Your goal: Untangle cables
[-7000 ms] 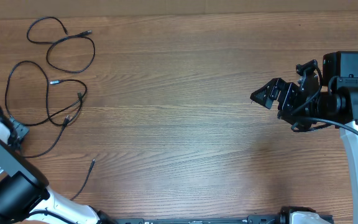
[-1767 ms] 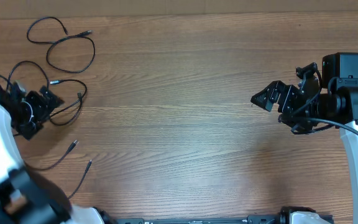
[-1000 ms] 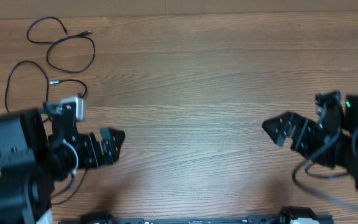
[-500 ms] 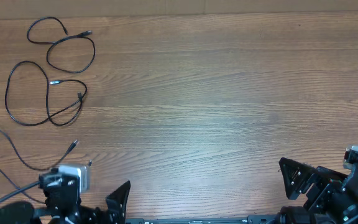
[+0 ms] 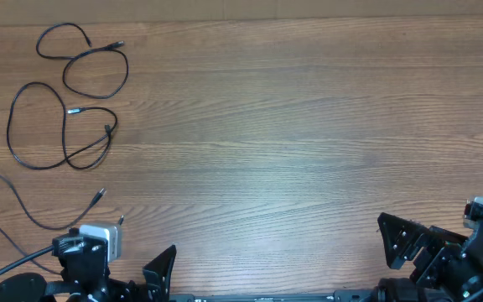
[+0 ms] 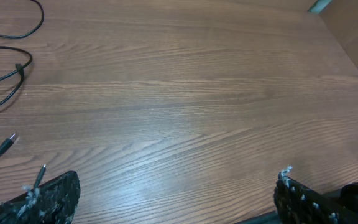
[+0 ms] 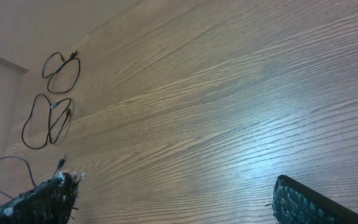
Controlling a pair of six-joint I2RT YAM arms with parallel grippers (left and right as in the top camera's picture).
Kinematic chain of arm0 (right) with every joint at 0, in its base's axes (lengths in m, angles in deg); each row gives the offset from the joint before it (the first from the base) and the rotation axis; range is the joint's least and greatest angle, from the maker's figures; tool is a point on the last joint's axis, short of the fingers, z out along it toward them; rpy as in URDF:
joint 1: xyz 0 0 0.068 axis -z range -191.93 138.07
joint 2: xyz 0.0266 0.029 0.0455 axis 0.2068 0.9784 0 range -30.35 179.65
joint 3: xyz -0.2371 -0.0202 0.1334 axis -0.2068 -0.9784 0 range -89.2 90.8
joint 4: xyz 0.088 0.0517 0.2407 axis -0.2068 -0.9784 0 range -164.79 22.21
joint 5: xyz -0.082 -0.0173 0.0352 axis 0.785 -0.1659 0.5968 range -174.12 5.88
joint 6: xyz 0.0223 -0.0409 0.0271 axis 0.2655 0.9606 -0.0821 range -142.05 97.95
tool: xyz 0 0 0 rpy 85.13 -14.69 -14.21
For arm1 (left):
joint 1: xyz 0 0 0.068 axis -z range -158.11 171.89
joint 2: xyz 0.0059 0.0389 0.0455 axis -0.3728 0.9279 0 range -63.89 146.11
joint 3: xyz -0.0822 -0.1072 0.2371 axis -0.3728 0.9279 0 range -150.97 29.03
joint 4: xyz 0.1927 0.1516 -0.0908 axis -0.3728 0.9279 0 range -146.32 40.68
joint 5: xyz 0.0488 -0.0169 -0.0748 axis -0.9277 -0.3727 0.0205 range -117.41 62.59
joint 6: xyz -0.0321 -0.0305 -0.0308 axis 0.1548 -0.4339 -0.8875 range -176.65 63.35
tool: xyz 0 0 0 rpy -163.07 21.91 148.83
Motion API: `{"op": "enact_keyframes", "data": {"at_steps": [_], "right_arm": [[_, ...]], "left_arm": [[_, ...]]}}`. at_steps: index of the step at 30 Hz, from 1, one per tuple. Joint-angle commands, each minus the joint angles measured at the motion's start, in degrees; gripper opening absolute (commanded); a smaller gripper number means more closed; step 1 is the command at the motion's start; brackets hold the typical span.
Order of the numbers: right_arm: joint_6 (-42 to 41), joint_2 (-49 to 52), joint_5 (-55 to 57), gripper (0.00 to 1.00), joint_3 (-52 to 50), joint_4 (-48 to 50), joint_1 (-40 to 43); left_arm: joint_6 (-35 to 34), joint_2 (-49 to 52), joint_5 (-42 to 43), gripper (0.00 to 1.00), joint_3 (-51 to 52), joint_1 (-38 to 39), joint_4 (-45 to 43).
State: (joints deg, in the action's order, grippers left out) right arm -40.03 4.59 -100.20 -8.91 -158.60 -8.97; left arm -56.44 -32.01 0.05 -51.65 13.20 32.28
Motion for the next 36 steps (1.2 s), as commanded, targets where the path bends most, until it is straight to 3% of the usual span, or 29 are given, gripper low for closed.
{"op": "enact_keyframes", "data": {"at_steps": [1, 27, 36], "right_arm": [[0.22, 0.13, 0.61, 1.00, 0.68, 0.17, 0.00], [0.46, 0.09, 3.26, 1.00, -0.13, 0.52, 0.00], [2.75, -2.21, 5.75, 1.00, -7.28, 12.37, -0.11]], "left_arm": [[1.09, -0.48, 0.61, 1.00, -0.37, 0.24, -0.09], [1.09, -0.48, 0.61, 1.00, -0.37, 0.24, -0.07], [1.09, -0.48, 0.61, 0.99, -0.37, 0.24, -0.09]]}}
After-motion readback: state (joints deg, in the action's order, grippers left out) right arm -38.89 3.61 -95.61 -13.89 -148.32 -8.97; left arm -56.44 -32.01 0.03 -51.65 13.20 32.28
